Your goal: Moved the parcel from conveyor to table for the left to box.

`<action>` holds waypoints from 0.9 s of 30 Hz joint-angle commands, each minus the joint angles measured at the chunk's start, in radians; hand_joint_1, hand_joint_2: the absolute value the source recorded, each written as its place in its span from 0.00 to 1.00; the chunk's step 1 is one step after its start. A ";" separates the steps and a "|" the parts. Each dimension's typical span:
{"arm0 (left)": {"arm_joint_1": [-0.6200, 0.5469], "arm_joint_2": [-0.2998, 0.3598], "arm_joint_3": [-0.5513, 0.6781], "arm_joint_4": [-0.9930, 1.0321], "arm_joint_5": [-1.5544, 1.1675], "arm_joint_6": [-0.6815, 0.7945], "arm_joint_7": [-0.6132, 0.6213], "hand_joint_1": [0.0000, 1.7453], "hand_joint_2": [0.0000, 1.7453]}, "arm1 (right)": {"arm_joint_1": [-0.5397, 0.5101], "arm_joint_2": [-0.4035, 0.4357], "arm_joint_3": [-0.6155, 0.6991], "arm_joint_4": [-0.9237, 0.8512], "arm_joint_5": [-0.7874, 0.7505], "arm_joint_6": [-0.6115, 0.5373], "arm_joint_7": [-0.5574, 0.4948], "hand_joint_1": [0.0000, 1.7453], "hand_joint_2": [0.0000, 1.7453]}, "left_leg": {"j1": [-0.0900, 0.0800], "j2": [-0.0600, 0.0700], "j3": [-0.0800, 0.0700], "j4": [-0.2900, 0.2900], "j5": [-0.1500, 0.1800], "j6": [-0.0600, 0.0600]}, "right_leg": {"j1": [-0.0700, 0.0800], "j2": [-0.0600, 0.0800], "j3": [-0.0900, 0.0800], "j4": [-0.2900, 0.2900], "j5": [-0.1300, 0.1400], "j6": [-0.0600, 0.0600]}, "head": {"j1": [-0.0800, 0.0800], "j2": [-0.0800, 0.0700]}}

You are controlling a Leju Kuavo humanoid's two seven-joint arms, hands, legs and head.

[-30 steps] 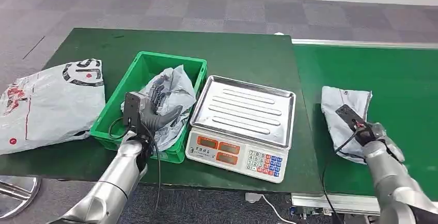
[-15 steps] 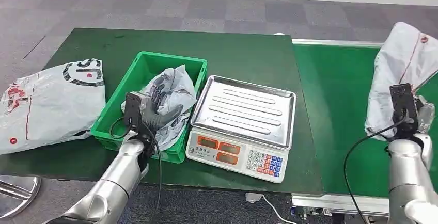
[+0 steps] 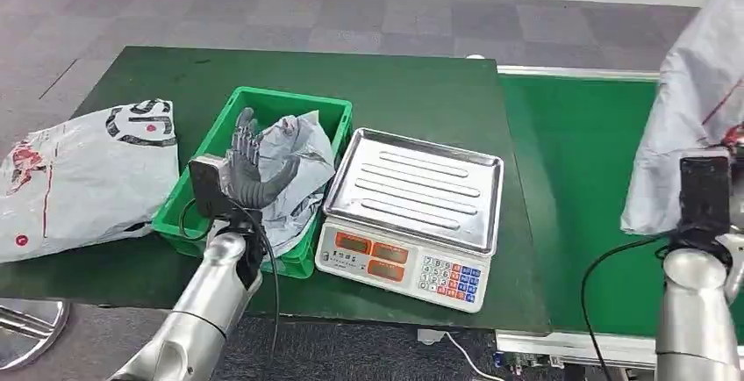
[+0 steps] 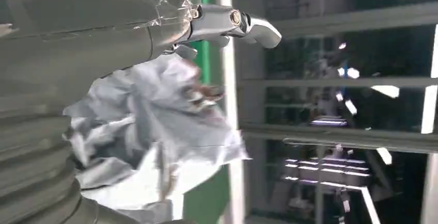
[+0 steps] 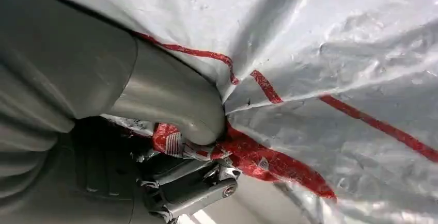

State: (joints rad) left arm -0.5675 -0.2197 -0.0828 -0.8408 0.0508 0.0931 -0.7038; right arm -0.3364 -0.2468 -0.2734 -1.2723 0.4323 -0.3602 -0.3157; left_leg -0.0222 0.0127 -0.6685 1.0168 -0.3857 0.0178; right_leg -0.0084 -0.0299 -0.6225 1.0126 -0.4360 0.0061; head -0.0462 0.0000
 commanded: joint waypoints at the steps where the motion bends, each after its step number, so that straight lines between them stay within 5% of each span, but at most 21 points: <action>1: 0.004 0.008 0.037 -0.043 0.005 -0.011 0.006 0.00 1.00 | -0.062 0.087 0.460 0.101 0.154 0.213 0.117 1.00 1.00 | 0.003 0.011 0.004 -0.001 -0.002 -0.004 | 0.002 0.014 0.002 -0.003 0.003 -0.001 | 0.000 0.000; 6: 0.015 0.009 0.035 -0.067 -0.006 0.024 0.006 0.00 1.00 | -0.110 0.091 0.613 0.173 0.200 0.276 0.141 1.00 1.00 | 0.003 0.010 0.005 -0.002 -0.001 -0.006 | 0.002 0.013 0.001 -0.003 0.002 -0.002 | 0.000 0.000; 12: 0.012 0.008 0.039 -0.069 0.009 0.030 0.006 0.00 1.00 | -0.179 0.035 0.781 0.349 0.178 0.529 0.135 1.00 1.00 | 0.003 0.004 0.004 0.000 0.000 -0.003 | 0.002 0.006 0.002 -0.002 0.001 -0.001 | 0.000 0.000; 15: 0.017 0.003 0.037 -0.076 0.013 0.040 0.006 0.00 1.00 | -0.178 0.031 0.809 0.364 0.124 0.558 0.096 1.00 1.00 | 0.003 0.000 0.003 -0.001 0.001 -0.002 | 0.001 0.002 0.003 -0.002 0.000 -0.001 | 0.000 0.000; 16: 0.018 0.001 0.036 -0.076 0.013 0.042 0.006 0.00 1.00 | -0.180 0.033 0.809 0.360 0.114 0.562 0.091 0.10 1.00 | 0.003 0.000 0.004 -0.001 0.001 -0.003 | 0.002 0.002 0.003 -0.002 0.000 -0.001 | 0.000 0.000; 17: 0.021 0.000 0.037 -0.079 0.017 0.045 0.006 0.00 1.00 | -0.182 0.032 0.811 0.349 0.102 0.561 0.086 0.00 1.00 | 0.003 0.000 0.004 -0.001 0.001 -0.003 | 0.002 0.003 0.004 -0.003 0.000 -0.001 | 0.000 0.000; 27: 0.043 0.000 0.026 -0.113 0.030 0.059 0.006 0.00 1.00 | -0.174 0.051 0.730 0.214 -0.039 0.350 -0.035 0.00 1.00 | 0.002 0.001 0.001 0.000 0.001 -0.003 | 0.001 0.003 0.000 0.000 0.000 -0.002 | 0.000 0.000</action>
State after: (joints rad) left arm -0.5181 -0.2247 -0.0824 -0.9621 0.0752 0.1442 -0.7034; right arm -0.4875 -0.1984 0.4292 -1.0330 0.4444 0.0953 -0.2862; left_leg -0.0211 0.0135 -0.6684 1.0170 -0.3841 0.0175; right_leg -0.0078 -0.0301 -0.6235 1.0127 -0.4354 0.0046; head -0.0465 0.0000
